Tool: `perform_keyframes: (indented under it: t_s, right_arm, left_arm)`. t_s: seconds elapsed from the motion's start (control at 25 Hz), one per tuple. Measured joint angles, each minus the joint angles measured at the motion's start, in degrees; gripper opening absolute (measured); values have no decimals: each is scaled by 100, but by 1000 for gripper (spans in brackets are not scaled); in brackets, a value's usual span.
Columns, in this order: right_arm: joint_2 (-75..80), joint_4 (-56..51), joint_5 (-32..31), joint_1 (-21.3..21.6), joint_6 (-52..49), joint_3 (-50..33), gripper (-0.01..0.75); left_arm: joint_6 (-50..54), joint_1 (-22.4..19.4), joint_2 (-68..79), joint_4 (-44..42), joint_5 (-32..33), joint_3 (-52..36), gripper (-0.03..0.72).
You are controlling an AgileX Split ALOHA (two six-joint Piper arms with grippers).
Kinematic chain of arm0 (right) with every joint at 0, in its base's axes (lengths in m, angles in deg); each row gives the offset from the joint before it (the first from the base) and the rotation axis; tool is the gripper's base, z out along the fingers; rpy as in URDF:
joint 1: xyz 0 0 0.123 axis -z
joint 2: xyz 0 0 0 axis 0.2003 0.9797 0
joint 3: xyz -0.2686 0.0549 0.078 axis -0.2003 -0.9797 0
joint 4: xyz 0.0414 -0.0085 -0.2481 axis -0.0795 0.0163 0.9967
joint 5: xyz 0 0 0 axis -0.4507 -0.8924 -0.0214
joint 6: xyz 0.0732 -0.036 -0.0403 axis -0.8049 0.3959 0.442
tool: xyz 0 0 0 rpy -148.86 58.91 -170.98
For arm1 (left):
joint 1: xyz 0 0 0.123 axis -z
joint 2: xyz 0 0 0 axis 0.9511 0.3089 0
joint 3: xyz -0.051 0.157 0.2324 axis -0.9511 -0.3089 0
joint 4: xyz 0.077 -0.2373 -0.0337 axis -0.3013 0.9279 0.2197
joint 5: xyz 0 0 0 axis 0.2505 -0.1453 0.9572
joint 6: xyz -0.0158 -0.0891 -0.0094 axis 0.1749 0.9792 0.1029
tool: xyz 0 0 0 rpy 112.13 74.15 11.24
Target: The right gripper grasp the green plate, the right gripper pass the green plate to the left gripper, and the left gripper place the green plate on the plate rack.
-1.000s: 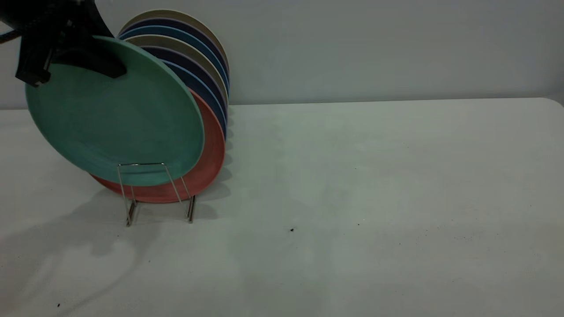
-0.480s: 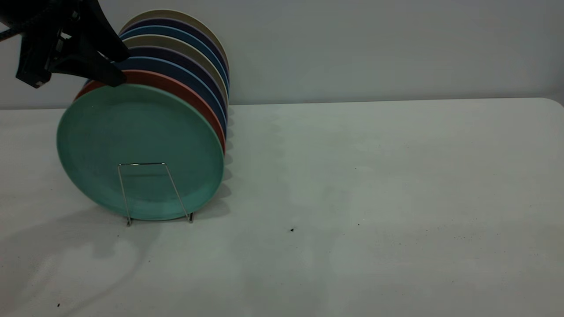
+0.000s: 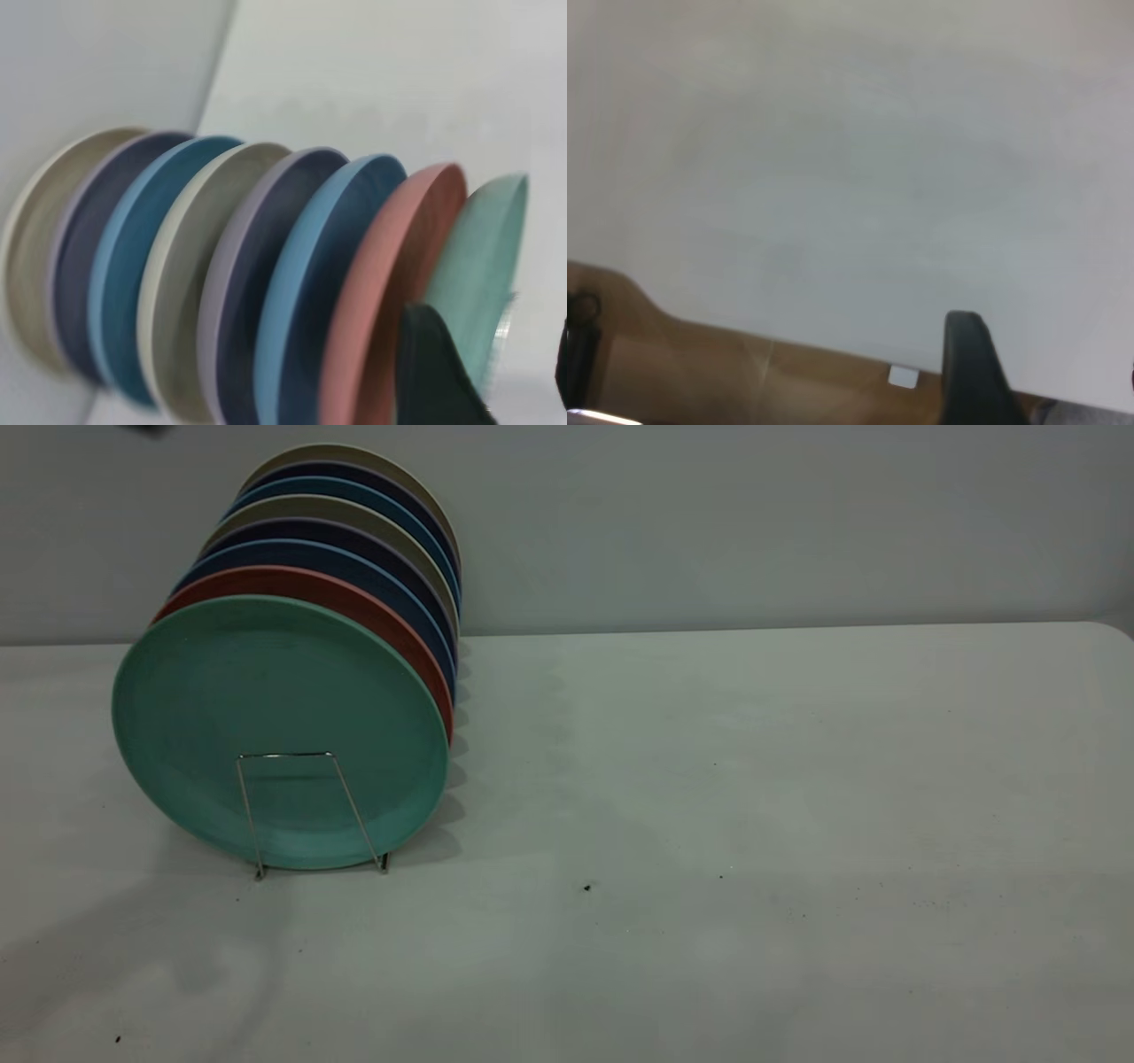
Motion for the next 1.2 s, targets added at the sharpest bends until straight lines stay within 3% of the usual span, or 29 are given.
perform_keyframes:
  t_s: [0.24, 0.44, 0.52, 0.68, 0.92, 1.2]
  right_arm:
    - [0, 275, 103, -154, -392, -10, 441]
    - [0, 556, 127, -707, -749, -10, 441]
    - [0, 582, 132, -937, -787, -10, 440]
    - [-204, 616, 143, -1313, -828, -10, 440]
    - [-1261, 632, 136, -1361, -844, -10, 440]
    - [-1351, 532, 130, -1361, -880, -10, 420]
  left_arm:
    - [3564, 0, -1641, -1636, 1138, 0, 379]
    - [6133, 0, -2778, -2787, 2556, 0, 379]
    - [6714, 0, -3119, -3087, 2600, -84, 379]
    - [7159, 0, -3924, -3307, 2600, -874, 379]
    - [7757, 0, -5428, -3317, 2568, -2613, 382]
    - [8199, 0, -6667, -3336, 2468, -3973, 471]
